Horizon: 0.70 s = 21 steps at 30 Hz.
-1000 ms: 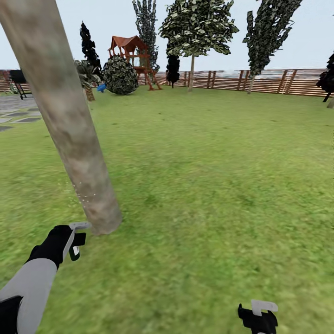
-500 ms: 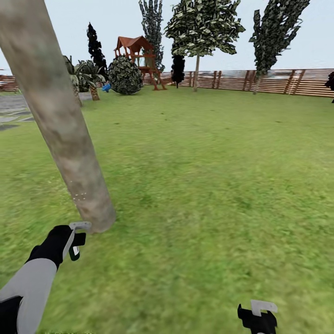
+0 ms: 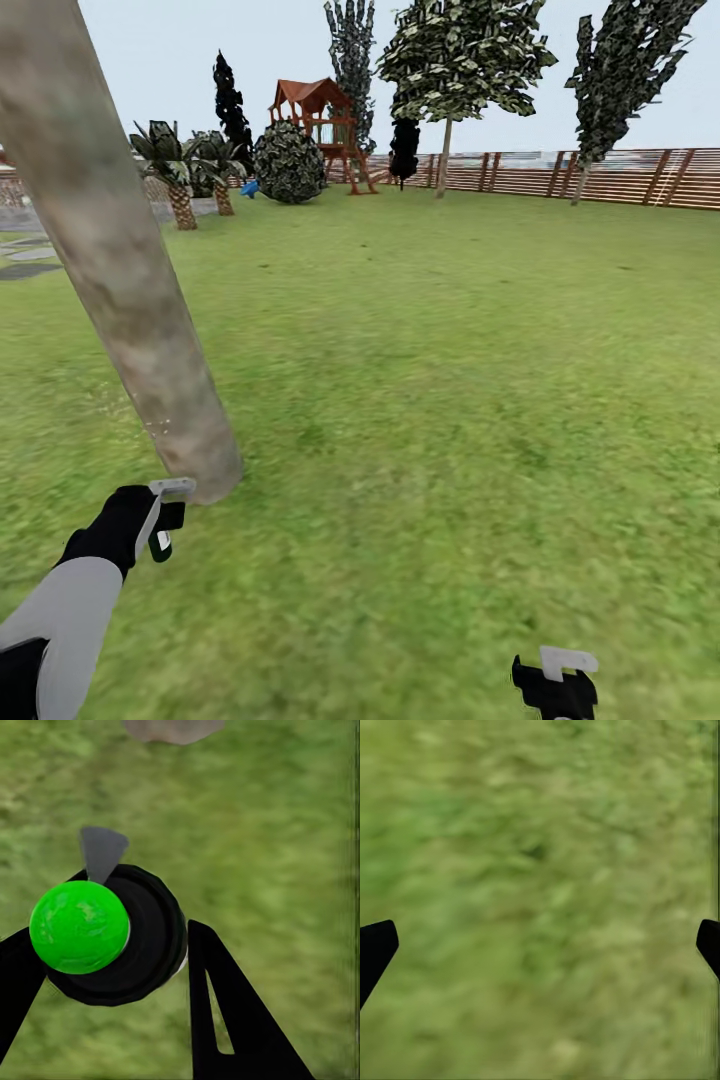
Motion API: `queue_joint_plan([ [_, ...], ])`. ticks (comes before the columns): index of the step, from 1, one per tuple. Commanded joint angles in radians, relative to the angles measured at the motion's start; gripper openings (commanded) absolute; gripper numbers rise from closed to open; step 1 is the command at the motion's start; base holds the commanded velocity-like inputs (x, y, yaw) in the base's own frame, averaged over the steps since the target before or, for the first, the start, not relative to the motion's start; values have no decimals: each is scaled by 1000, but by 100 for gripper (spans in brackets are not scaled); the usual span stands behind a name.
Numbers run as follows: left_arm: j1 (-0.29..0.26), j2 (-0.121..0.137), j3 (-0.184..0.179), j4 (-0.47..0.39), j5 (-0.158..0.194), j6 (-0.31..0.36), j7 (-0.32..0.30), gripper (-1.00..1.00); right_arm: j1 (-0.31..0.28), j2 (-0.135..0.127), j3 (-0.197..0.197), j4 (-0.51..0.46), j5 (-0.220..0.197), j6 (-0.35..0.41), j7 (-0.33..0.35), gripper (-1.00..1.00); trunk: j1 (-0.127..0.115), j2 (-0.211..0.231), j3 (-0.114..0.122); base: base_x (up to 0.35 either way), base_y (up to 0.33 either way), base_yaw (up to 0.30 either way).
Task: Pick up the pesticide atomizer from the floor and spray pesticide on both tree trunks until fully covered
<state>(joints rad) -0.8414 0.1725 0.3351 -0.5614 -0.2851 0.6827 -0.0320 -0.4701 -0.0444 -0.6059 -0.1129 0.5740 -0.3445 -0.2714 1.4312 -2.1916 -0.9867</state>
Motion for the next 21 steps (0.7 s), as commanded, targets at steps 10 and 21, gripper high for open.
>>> queue_joint_plan([
  [10, -1, 4, 5, -11, -7, 6, -3, -100, -1, 0, -8, 2, 10, -4, -3, 100, 0, 0, -1, 38, -272, 196],
  [21, -1, 7, 7, 1, -3, -83, -2, -100, -1, 0, -8, 3, 10, -3, -2, 100, 0, 0, -1, 99, -70, 275],
])
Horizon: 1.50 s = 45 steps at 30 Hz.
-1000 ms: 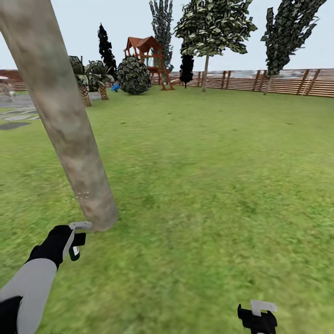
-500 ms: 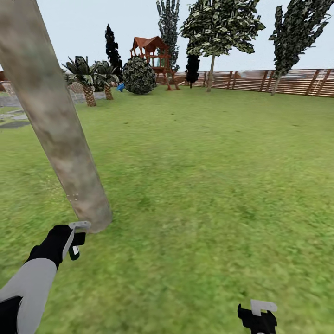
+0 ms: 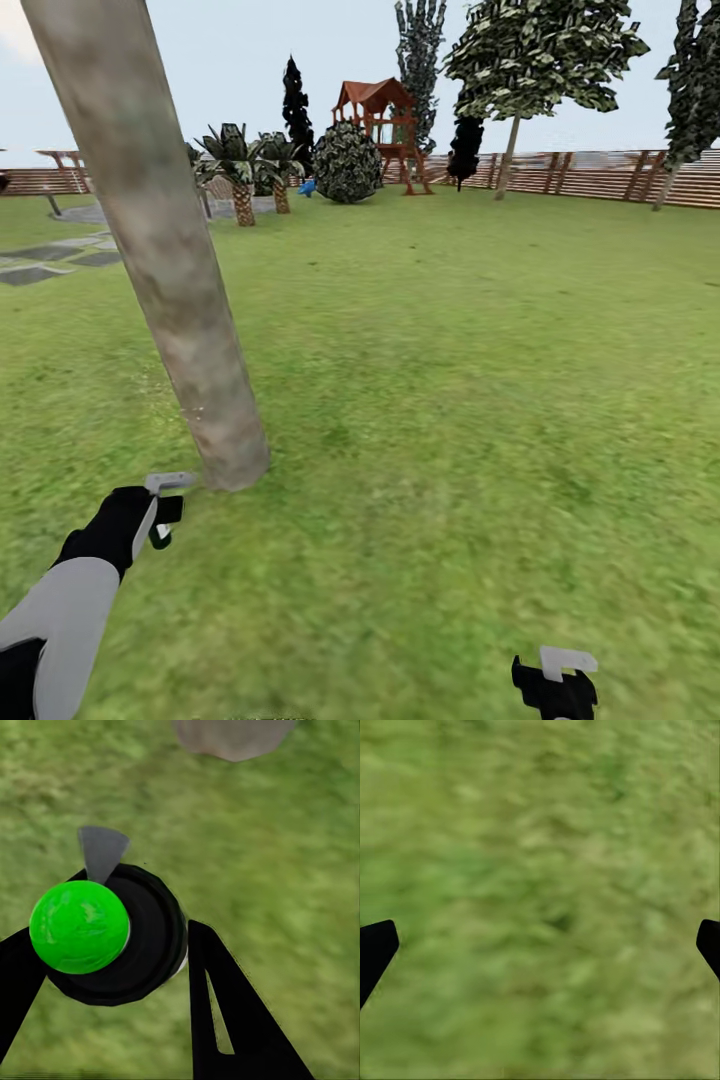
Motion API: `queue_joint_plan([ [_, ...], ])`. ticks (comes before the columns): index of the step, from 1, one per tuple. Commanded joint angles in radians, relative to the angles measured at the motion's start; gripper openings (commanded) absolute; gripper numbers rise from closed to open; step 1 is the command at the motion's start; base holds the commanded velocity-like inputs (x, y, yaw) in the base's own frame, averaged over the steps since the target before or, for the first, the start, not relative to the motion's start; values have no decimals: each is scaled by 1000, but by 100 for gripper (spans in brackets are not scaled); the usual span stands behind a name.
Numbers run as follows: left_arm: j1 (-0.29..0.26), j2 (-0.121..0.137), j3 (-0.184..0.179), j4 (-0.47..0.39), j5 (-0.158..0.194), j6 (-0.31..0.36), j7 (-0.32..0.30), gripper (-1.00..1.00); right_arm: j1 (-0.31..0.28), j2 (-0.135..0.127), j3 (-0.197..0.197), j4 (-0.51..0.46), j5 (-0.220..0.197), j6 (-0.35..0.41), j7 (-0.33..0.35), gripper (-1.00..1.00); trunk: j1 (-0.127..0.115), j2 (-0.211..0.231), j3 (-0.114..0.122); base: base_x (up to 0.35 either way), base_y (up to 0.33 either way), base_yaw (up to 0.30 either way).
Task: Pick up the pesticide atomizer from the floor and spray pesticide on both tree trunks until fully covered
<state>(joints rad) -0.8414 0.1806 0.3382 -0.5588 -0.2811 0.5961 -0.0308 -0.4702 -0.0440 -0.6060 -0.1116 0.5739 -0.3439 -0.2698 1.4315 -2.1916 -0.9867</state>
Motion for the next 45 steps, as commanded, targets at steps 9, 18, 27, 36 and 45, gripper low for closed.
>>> queue_joint_plan([
  [9, -1, -8, 4, -1, -6, 4, -12, -100, -1, 0, -8, 2, 11, -3, -3, 100, 0, 0, -1, 120, 0, 234],
  [18, -1, -10, 3, -1, -7, 4, -12, -100, -1, 0, -8, 1, 11, -4, -3, 100, 0, 0, -1, 304, -87, 6],
  [27, -1, -9, 3, -2, -6, 5, -12, -100, -1, -1, -8, 1, 11, -3, -3, 100, 0, 0, -1, 120, -202, 0],
  [36, -16, -19, -9, -12, 11, 117, -23, -100, -2, -4, -8, 0, 11, -4, -6, 100, 0, 0, -1, 1, -8, 0],
  [45, -95, -1, -11, -20, 5, 173, -65, -100, -2, -4, -8, 0, 11, -3, -6, 100, 0, 0, -1, 0, 0, 0],
])
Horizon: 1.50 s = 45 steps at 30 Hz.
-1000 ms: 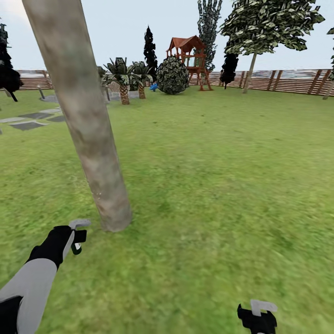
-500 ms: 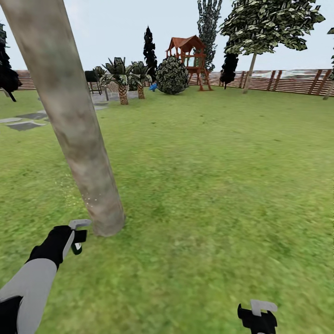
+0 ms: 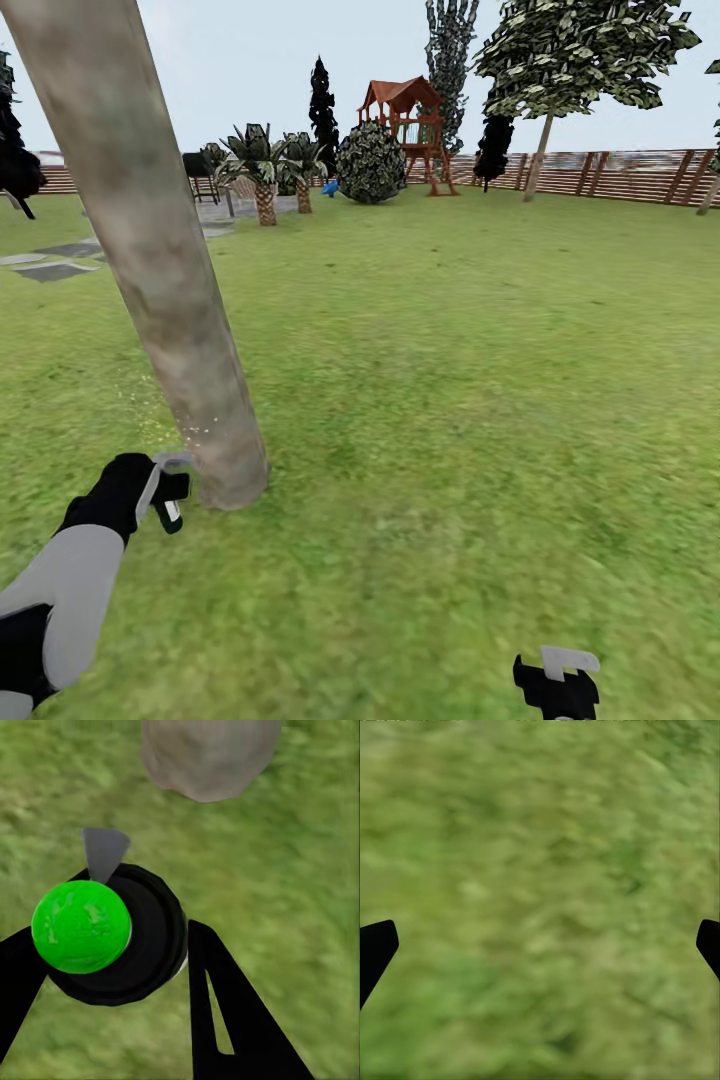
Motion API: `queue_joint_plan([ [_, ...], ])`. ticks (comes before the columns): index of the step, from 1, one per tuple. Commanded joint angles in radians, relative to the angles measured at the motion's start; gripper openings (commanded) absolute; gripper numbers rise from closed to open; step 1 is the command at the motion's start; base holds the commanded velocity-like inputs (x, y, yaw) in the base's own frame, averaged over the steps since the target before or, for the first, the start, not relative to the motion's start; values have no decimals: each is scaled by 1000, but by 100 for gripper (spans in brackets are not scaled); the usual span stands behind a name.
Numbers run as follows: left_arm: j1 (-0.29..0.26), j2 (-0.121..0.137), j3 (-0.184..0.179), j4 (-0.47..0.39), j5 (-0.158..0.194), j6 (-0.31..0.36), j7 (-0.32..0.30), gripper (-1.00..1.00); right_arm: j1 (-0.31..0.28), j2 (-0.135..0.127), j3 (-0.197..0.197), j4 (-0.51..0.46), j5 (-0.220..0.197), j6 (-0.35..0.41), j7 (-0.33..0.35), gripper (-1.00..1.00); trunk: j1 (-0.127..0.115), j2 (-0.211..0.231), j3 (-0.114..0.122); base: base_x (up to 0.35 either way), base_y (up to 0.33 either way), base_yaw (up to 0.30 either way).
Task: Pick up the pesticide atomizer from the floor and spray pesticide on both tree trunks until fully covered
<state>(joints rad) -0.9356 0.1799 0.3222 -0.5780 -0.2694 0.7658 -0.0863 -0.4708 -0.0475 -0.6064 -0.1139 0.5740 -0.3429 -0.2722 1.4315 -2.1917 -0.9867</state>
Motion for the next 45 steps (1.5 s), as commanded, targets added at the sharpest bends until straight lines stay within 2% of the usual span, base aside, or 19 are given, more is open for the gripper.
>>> queue_joint_plan([
  [1, -7, 12, 5, -2, -7, 23, -10, -100, -1, 0, -7, 2, 10, -4, -3, 100, 0, 0, -1, 0, 0, 0],
  [4, -38, 33, 4, -12, -7, 90, -13, -100, -1, 0, -7, 2, 10, -4, -3, 100, 0, 0, -1, 0, 0, 0],
  [5, -44, 37, 3, -14, -7, 98, -13, -100, -1, 0, -7, 2, 10, -4, -2, 100, 0, 0, -1, 0, 0, 0],
  [8, -51, 73, 3, -15, -6, 105, -14, -100, -1, 0, -7, 2, 10, -4, -2, 100, 0, 0, -1, 0, 0, 6],
  [10, -51, 80, 3, -17, -6, 106, -15, -100, -1, 0, -8, 2, 10, -4, -3, 100, 0, 0, -1, 0, 0, 112],
  [13, -50, 74, -18, -17, -5, 106, -15, -100, 0, 0, -7, 2, 10, -4, -4, 100, 0, 0, -1, 0, 0, 248],
  [15, -51, 69, -57, -23, -4, 108, -15, -100, 0, 0, -7, 2, 10, -4, -4, 100, 0, 0, -1, 55, -25, 267],
  [16, -52, 67, -74, -63, -1, 109, -14, -100, 0, 0, -7, 2, 10, -4, -4, 100, 0, 0, -1, 229, -163, 22],
  [45, -52, 64, -75, -97, -1, 124, -13, -100, -1, 0, -7, 2, 10, -4, -2, 100, 0, 0, -1, 27, -272, 8],
])
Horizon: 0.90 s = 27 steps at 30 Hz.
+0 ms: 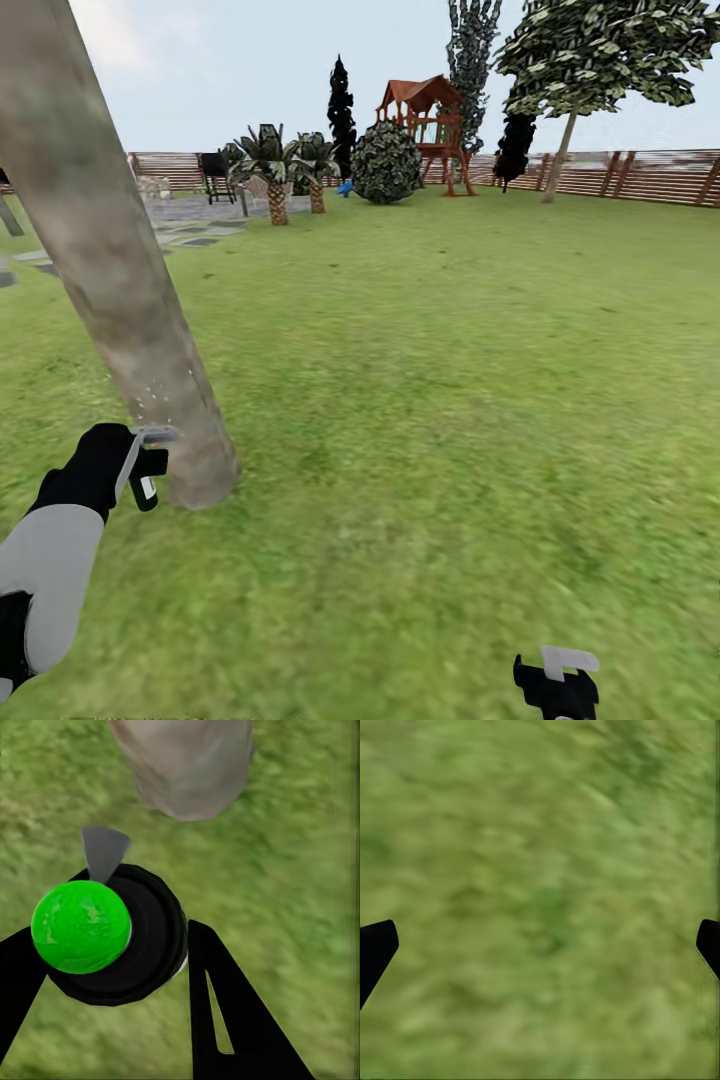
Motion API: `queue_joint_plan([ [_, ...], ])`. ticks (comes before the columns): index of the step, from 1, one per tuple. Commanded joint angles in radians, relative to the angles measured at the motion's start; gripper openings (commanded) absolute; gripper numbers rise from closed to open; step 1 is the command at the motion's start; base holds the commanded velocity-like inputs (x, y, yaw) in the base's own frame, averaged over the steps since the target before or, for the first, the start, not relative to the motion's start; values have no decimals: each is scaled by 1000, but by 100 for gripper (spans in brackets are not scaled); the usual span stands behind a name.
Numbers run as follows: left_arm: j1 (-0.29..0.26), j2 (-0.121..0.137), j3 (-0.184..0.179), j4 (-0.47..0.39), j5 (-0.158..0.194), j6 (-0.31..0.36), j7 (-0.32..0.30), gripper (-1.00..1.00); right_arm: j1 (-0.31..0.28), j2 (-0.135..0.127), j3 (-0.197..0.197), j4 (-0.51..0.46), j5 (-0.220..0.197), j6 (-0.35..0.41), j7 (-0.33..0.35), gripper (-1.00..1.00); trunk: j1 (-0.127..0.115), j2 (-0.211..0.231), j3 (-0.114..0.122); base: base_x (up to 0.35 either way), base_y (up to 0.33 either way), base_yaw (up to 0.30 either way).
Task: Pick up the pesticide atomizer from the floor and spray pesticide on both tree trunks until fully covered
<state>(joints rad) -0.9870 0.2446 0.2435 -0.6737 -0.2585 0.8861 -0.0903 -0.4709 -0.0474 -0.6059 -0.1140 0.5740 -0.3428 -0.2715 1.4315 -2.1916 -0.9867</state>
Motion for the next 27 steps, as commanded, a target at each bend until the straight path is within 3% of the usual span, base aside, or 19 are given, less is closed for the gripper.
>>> queue_joint_plan([
  [1, -1, -1, 3, -2, -12, 4, -9, -100, -1, 0, -8, 2, 10, -4, -3, 100, 0, 0, -1, 0, -277, 213],
  [12, 15, -1, 6, -1, -12, 3, -6, -100, 0, 1, -8, 2, 10, -4, -3, 100, 0, 0, -1, 14, -277, 266],
  [27, 18, -2, 1, 11, -18, -3, 3, -100, 0, 1, -8, 2, 10, -4, -3, 100, 0, 0, -1, 144, -260, 58],
])
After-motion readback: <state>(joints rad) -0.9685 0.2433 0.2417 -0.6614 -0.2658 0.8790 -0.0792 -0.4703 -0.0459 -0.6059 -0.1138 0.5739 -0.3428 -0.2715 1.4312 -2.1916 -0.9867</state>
